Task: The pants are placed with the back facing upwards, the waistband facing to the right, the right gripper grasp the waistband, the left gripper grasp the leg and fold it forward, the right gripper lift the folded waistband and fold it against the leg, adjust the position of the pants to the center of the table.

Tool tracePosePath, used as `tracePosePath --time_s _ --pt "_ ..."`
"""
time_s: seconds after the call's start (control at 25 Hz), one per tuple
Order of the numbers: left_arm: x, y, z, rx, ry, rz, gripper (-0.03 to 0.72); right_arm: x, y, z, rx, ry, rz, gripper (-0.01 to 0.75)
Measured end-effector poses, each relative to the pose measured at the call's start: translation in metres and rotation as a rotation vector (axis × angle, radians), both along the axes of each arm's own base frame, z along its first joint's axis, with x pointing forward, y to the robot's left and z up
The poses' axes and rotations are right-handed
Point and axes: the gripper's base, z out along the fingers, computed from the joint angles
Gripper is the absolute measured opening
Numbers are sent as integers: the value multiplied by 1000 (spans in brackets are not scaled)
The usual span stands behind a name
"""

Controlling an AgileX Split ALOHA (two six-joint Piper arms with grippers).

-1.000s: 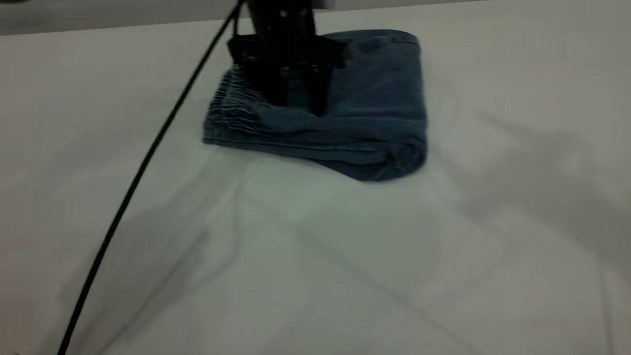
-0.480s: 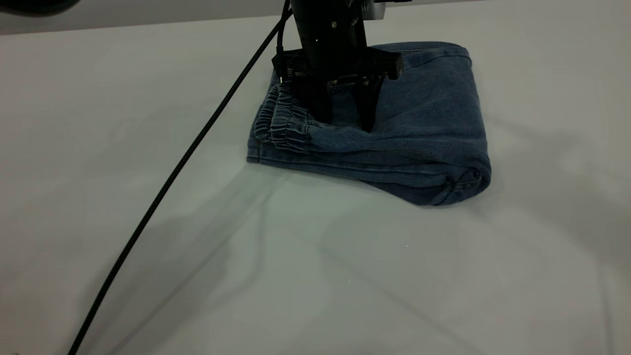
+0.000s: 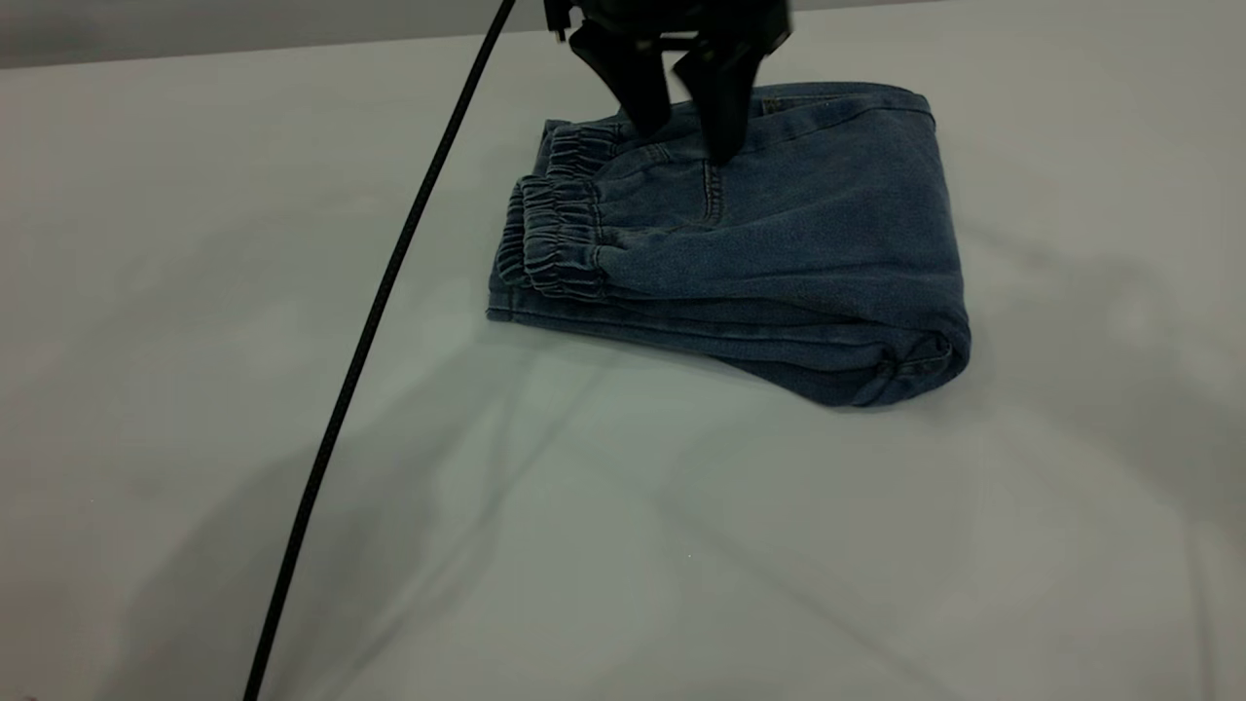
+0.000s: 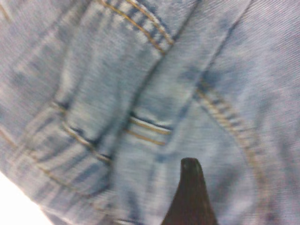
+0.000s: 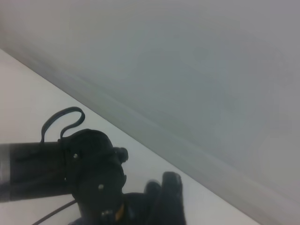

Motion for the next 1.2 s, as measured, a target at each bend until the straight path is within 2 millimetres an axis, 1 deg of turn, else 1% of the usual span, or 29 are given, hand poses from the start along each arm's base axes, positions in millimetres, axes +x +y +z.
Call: tracePosePath --time_s 0.16,0.4,0.48,0.6,0.68,0.8,0.92,1.04,1.2 --pt "3 5 -21 85 -31 -192 505 0 0 0 -2 -1 1 579" --pt "2 5 -48 109 -21 -429 505 0 0 0 -2 -4 1 579" --pt "1 5 -56 114 -14 -468 505 0 0 1 0 -7 0 579" --pt "1 6 -67 118 -1 -476 505 0 0 1 0 -8 -1 579" --pt "1 6 -68 119 4 -461 505 0 0 1 0 -8 -1 579" --pt "1 6 -69 117 12 -389 505 0 0 1 0 -8 -1 579" --pt "2 6 -71 117 28 -262 505 0 0 1 0 -8 -1 579" --pt "1 6 -72 114 54 -96 505 0 0 1 0 -8 -1 579" --pt "0 7 -73 118 90 69 505 0 0 1 0 -8 -1 579"
